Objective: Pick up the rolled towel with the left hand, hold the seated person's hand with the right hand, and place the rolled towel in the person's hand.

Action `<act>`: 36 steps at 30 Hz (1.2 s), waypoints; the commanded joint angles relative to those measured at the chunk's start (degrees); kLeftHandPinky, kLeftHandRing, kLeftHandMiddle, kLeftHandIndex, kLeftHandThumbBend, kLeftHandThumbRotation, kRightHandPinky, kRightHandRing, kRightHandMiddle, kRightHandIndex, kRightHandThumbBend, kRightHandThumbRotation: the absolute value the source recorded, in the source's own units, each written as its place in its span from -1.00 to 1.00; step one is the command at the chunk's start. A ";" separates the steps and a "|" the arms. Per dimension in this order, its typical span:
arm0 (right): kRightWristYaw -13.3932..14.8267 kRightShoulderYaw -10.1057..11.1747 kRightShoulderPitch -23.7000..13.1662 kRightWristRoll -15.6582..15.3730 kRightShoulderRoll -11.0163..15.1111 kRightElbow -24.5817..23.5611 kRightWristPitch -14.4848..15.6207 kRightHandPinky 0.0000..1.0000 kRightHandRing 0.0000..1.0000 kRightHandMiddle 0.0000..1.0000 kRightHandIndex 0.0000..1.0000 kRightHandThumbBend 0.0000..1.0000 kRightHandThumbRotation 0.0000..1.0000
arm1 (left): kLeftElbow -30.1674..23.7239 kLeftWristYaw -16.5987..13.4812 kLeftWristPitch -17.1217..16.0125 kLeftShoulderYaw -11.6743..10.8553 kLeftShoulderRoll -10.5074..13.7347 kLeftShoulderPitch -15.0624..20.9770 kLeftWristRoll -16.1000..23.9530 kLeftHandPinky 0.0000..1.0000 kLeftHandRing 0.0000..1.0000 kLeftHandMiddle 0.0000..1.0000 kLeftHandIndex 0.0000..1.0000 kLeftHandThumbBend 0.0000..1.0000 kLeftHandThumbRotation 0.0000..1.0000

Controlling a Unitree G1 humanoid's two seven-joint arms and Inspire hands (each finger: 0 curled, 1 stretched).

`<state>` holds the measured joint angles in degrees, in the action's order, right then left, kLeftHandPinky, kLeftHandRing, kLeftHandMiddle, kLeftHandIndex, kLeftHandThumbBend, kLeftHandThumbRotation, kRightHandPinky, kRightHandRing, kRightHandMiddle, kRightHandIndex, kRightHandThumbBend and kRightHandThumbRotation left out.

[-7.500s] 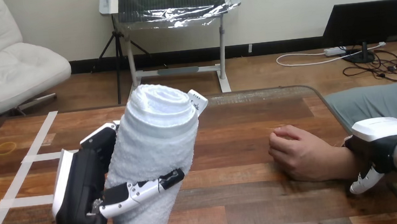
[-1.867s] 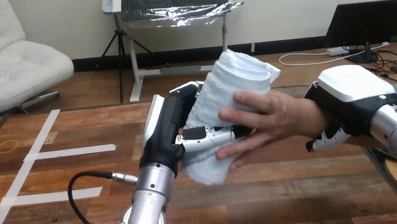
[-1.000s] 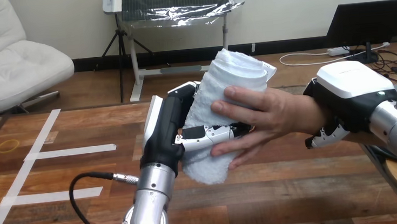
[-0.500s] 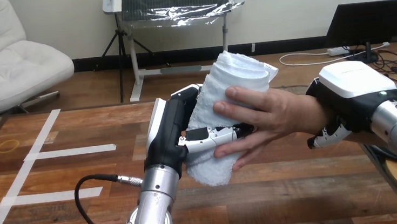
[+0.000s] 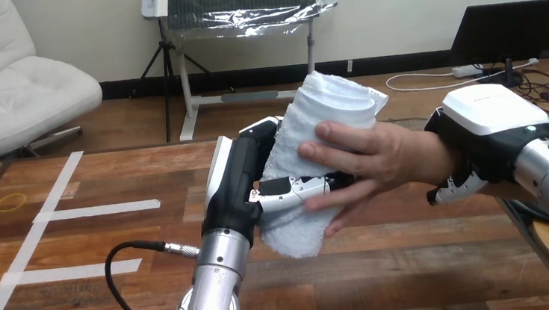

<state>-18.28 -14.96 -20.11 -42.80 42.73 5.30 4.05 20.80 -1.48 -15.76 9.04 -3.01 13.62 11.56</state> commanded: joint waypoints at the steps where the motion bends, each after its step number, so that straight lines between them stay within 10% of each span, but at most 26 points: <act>1: 0.93 2.38 -2.89 -0.68 1.57 0.85 0.53 -0.57 -0.42 -0.25 -0.17 0.25 -1.00 | 0.39 1.11 -0.68 3.31 -2.48 4.23 0.87 -0.29 -0.22 -0.16 0.00 0.17 -0.99; 28: 1.45 3.27 -2.21 1.11 1.06 1.09 -0.24 -0.51 -0.37 -0.18 -0.06 0.30 -0.88 | -0.09 6.04 0.68 3.70 -0.54 5.05 -0.53 -0.31 -0.21 -0.14 0.02 0.11 -0.94; 36: 0.22 3.28 -1.92 1.60 1.52 0.44 -0.37 -0.14 0.07 0.20 0.23 0.34 -0.66 | -1.88 9.37 3.69 4.62 1.20 5.20 -0.47 -0.28 -0.13 -0.01 0.10 0.15 -0.81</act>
<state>-18.16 -14.33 -19.97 -42.20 42.98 5.50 3.79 20.60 2.86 -13.91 9.00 -1.92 14.26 9.47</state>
